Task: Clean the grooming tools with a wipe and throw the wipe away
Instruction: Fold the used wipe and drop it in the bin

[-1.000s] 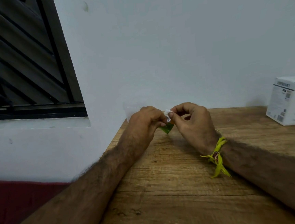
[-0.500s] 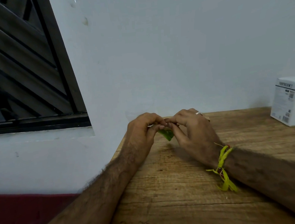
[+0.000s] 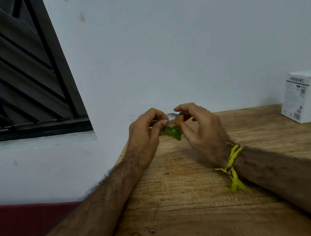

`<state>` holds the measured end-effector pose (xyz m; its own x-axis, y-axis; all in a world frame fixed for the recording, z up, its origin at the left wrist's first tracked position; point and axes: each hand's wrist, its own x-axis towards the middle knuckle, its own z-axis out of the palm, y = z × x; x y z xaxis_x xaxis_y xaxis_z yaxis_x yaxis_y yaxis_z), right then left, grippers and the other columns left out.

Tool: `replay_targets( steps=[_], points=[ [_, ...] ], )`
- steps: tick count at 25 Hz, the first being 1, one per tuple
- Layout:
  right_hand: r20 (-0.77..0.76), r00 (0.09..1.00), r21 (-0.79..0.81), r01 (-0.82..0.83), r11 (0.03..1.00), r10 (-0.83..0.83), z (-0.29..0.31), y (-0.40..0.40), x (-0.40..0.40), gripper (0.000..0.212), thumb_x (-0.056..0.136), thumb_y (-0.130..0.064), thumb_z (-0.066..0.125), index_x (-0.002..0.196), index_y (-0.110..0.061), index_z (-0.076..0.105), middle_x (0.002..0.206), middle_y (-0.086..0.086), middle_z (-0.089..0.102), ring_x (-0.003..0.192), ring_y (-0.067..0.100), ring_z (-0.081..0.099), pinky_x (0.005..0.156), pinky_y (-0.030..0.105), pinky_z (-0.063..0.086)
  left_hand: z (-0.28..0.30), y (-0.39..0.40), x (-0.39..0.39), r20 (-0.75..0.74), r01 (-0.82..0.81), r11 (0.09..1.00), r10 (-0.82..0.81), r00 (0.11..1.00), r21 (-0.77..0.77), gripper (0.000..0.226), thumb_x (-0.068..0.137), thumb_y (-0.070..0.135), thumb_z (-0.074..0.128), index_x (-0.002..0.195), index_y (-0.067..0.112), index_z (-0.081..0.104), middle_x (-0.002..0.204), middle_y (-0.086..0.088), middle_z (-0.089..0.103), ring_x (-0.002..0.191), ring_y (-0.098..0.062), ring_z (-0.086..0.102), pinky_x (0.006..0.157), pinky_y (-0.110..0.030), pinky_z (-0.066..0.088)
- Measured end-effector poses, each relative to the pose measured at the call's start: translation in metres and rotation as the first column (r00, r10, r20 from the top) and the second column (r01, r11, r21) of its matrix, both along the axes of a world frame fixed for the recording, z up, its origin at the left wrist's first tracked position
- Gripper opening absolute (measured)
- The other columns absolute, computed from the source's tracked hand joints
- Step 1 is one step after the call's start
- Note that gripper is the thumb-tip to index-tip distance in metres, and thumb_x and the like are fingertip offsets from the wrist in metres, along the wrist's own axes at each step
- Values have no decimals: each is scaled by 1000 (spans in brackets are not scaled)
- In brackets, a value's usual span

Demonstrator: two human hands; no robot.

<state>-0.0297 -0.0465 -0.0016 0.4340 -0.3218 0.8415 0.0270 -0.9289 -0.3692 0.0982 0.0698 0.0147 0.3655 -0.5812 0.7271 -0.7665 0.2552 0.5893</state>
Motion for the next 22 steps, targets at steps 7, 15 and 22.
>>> replay_targets(
  steps=[7,15,22],
  points=[
    [-6,1000,203,20,979,-19,0,-7,1,9,92,-28,69,88,-21,68,77,-9,68,74,8,63,63,26,51,-5,-4,2,-8,16,1000,-16,1000,-1,17,94,10,67,99,25,63,89,11,67,75,-7,68,56,-20,56],
    [9,991,215,130,968,-135,5,2,-4,13,93,-24,67,87,-12,67,77,0,66,74,17,61,66,32,49,-10,-2,10,91,-156,987,154,984,24,46,97,25,65,140,29,48,98,17,71,99,1,65,88,-30,57],
    [45,949,218,296,930,-313,11,41,-49,19,94,-23,64,86,-6,65,80,7,69,75,25,64,68,46,54,-5,15,-26,261,-235,956,185,947,175,59,102,39,53,154,25,29,146,-5,54,132,-23,51,106,-48,45]
  ],
)
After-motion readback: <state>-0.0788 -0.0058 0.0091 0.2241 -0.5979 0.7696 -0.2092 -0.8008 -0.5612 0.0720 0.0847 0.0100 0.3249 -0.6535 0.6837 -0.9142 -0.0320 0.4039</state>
